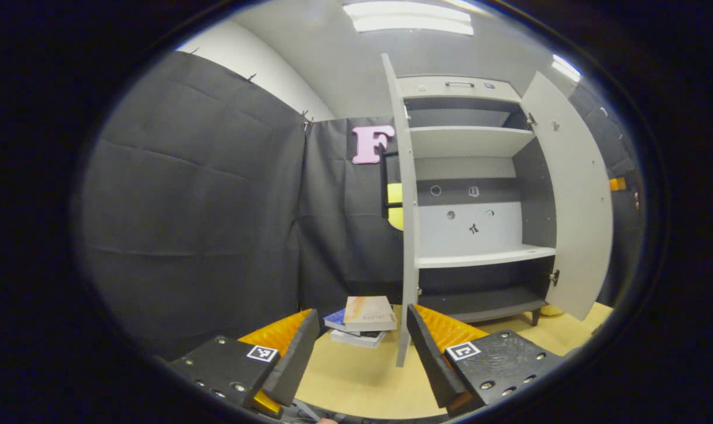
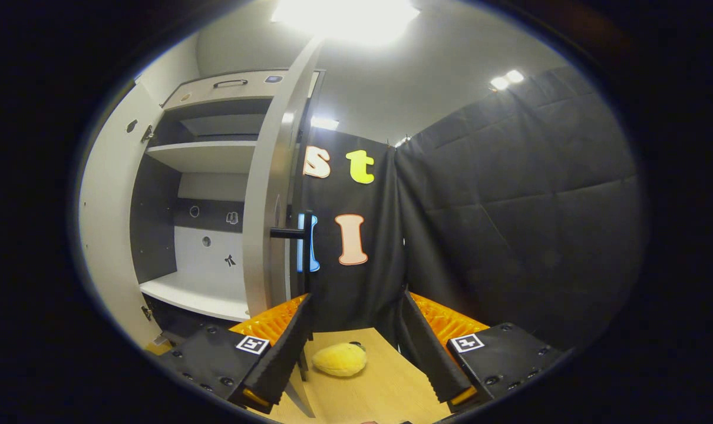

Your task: Grasp the bottle in the cabinet with the left hand and place it on the coaster, then close the right door with the right hand and the left door with the left hand.

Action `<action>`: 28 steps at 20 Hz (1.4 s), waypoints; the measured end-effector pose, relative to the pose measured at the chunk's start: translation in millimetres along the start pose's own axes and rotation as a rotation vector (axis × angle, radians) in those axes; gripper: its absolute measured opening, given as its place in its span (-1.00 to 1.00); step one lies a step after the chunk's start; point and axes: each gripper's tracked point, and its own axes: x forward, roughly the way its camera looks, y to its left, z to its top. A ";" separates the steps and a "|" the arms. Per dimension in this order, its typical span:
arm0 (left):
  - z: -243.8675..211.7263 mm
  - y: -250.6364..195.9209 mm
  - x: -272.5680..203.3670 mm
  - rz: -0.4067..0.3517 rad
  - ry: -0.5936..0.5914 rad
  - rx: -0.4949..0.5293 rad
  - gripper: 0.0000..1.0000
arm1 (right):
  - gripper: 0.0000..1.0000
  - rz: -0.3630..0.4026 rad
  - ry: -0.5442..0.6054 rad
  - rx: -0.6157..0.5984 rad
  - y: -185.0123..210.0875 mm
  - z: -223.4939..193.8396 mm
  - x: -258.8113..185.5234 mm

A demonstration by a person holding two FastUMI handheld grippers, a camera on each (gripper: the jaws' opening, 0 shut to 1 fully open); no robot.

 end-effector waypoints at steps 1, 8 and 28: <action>-2.5 6.0 0.9 0.003 0.007 -0.006 0.89 | 0.69 -0.001 -0.015 -0.033 -2.1 2.0 -11.6; 3.6 23.9 19.2 -0.024 -0.006 0.011 0.75 | 0.77 -0.071 -0.011 -0.012 4.5 1.5 -14.2; -18.9 50.9 58.8 -0.047 0.040 -0.016 0.89 | 0.77 0.127 -0.015 0.019 146.6 -2.4 -7.7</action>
